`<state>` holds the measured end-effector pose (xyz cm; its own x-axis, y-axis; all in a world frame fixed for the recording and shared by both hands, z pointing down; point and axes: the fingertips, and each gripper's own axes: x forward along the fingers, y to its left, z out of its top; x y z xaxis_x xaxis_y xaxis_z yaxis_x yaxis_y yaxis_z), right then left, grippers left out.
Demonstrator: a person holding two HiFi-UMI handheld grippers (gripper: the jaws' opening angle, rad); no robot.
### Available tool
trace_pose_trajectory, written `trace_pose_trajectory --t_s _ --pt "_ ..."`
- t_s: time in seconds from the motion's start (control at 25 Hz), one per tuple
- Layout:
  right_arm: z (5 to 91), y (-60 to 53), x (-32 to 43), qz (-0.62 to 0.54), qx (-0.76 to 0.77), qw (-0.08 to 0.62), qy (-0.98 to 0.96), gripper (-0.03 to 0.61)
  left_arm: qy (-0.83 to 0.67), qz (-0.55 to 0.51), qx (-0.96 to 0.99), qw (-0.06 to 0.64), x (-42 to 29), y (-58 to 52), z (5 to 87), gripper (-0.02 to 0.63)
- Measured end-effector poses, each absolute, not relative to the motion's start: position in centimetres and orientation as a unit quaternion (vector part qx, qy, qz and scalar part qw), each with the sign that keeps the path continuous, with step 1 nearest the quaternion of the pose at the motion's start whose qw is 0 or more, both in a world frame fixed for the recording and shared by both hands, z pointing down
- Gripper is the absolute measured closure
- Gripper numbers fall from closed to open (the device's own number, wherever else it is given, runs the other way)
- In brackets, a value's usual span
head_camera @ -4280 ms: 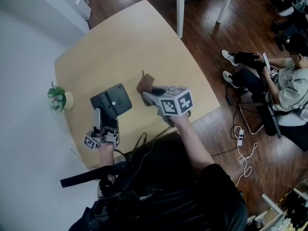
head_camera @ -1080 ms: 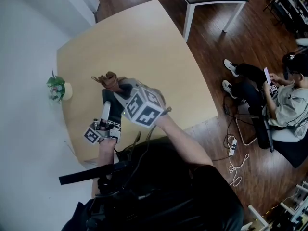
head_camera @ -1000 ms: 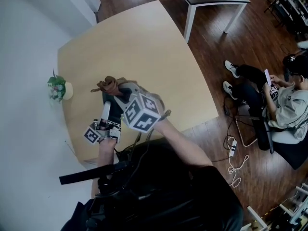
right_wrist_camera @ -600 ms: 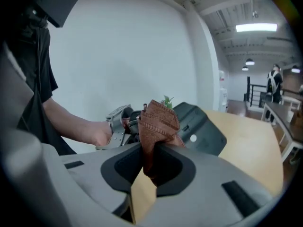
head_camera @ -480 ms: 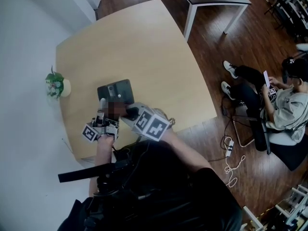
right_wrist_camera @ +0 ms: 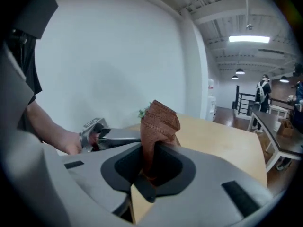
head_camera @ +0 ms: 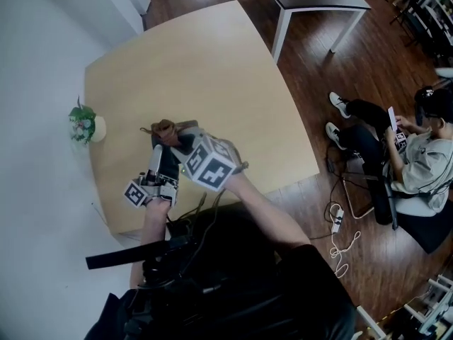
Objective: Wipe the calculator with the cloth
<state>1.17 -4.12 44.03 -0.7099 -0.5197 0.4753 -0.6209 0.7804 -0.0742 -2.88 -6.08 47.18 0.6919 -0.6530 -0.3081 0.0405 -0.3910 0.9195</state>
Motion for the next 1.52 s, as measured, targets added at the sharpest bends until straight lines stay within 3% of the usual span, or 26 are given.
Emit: trace_pose_trajectory --t_s 0.2,0.32,0.44,0.56,0.64,0.68,0.76,1.0,1.16,1.28,1.52 --pt "48.9 2.4 -3.4 0.205 0.219 0.247 -0.921 0.517 -0.224 -0.334 0.737 0.543 -4.3 -6.8 50.4 0.554" --pt "51.2 5.5 -3.8 0.331 0.143 0.193 -0.913 0.517 -0.225 -0.327 0.719 0.571 -4.6 -6.8 53.7 0.548" --pt "54.0 2.0 0.9 0.355 0.227 0.168 -0.891 0.515 -0.195 -0.268 0.724 0.606 -3.7 -6.6 57.2 0.538" --pt "60.8 -2.6 6.7 0.352 0.330 0.218 -0.849 0.515 -0.161 -0.196 0.729 0.636 -2.5 -6.2 60.0 0.528" --pt "65.0 -2.4 7.6 0.382 0.323 0.250 -0.829 0.515 -0.144 -0.188 0.733 0.638 -1.9 -6.2 60.3 0.472" --pt "66.3 -1.8 7.2 0.395 0.310 0.254 -0.827 0.515 -0.135 -0.192 0.741 0.629 -1.6 -6.2 59.9 0.438" --pt "67.7 -1.2 5.8 0.414 0.297 0.239 -0.827 0.512 -0.131 -0.182 0.778 0.587 -0.7 -6.1 58.8 0.296" --pt "68.0 -1.6 4.8 0.479 0.307 0.143 -0.810 0.515 -0.207 0.016 0.881 0.425 0.4 -3.1 62.9 0.230" --pt "68.0 -1.7 4.8 0.489 0.304 0.128 -0.808 0.515 -0.260 0.084 0.895 0.354 -0.2 -2.5 65.4 0.248" --pt "68.0 -1.6 4.8 0.492 0.301 0.122 -0.808 0.515 -0.291 0.108 0.896 0.318 -0.4 -3.0 65.6 0.390" --pt "65.8 -2.1 6.7 0.471 0.321 0.131 -0.811 0.515 -0.236 0.184 0.918 0.259 0.9 -3.3 64.5 0.405"
